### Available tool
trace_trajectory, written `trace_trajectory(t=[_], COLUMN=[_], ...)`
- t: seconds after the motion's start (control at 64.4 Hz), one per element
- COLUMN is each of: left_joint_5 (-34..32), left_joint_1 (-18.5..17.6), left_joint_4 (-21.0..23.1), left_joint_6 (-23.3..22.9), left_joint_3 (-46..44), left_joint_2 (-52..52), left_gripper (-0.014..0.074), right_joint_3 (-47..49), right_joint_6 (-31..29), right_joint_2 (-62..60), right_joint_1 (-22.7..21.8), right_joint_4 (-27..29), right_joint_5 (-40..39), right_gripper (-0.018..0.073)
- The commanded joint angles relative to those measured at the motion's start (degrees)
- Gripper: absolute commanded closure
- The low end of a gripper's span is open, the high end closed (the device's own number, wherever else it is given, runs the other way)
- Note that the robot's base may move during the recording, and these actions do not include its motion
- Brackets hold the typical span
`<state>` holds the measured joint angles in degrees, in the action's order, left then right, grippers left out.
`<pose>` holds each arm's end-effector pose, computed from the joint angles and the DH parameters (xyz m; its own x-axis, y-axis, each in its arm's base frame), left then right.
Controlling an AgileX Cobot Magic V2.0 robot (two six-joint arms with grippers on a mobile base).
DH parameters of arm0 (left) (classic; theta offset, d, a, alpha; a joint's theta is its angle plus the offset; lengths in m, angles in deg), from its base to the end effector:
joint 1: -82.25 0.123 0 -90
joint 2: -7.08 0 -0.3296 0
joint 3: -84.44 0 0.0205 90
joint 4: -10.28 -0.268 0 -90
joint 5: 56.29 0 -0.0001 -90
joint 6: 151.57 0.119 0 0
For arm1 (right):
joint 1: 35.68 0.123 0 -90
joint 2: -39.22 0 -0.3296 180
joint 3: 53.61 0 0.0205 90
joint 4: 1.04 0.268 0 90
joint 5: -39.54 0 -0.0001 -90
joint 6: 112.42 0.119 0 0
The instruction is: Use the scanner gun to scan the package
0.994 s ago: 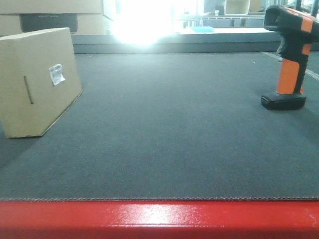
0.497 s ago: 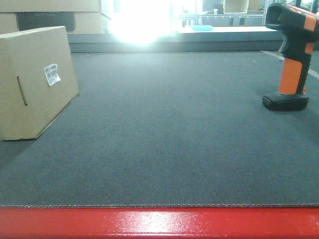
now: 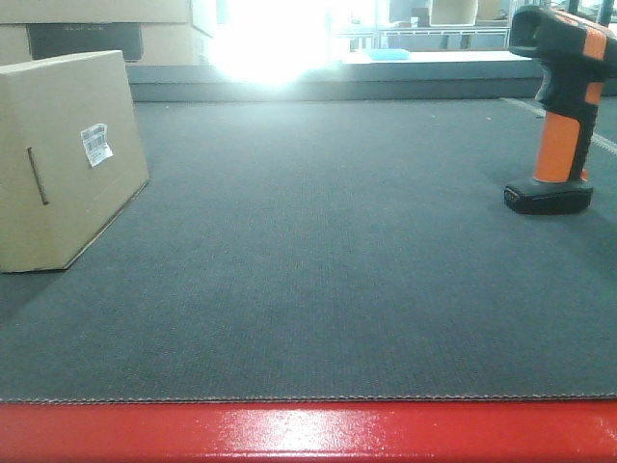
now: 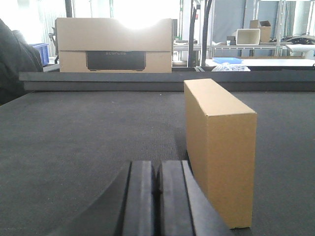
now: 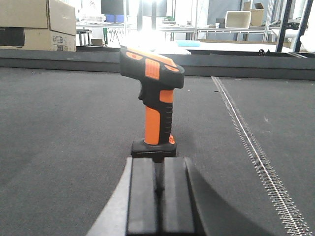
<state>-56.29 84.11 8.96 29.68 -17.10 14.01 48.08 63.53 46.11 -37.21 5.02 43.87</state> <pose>0.0569 0.0018 0.2142 0.0788 0.0474 -0.9958 -0.0360 0.9984 0.0447 0.0571 -0.0006 0.2063 0.0093 0.0345 -0.9994 0.0184 0.9992 0.0347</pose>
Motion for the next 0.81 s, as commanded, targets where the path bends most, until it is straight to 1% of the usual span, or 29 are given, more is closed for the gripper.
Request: trace_trajectory(t=[0.0,0.683,0.792], left_joint_5=[-1.0,-1.1,-2.4], left_joint_1=[0.1,0.1,0.2], left_joint_4=[-0.1,-0.1,-0.1], left_joint_6=[-0.4,-0.4,-0.4], left_joint_3=[-0.2,-0.2,-0.2], left_joint_2=[-0.2,-0.2,-0.2], left_gripper=[0.0707,0.0707,0.0707], right_joint_3=[0.0,0.0,0.0], right_joint_6=[-0.1,-0.1,-0.1], right_joint_2=[-0.2,-0.2,-0.2], right_joint_1=[0.1,0.1,0.1], right_joint_4=[-0.3,-0.3,-0.3], right_joint_5=[-1.0,-1.4,-1.6], right_gripper=[0.0713,0.0713,0.0713])
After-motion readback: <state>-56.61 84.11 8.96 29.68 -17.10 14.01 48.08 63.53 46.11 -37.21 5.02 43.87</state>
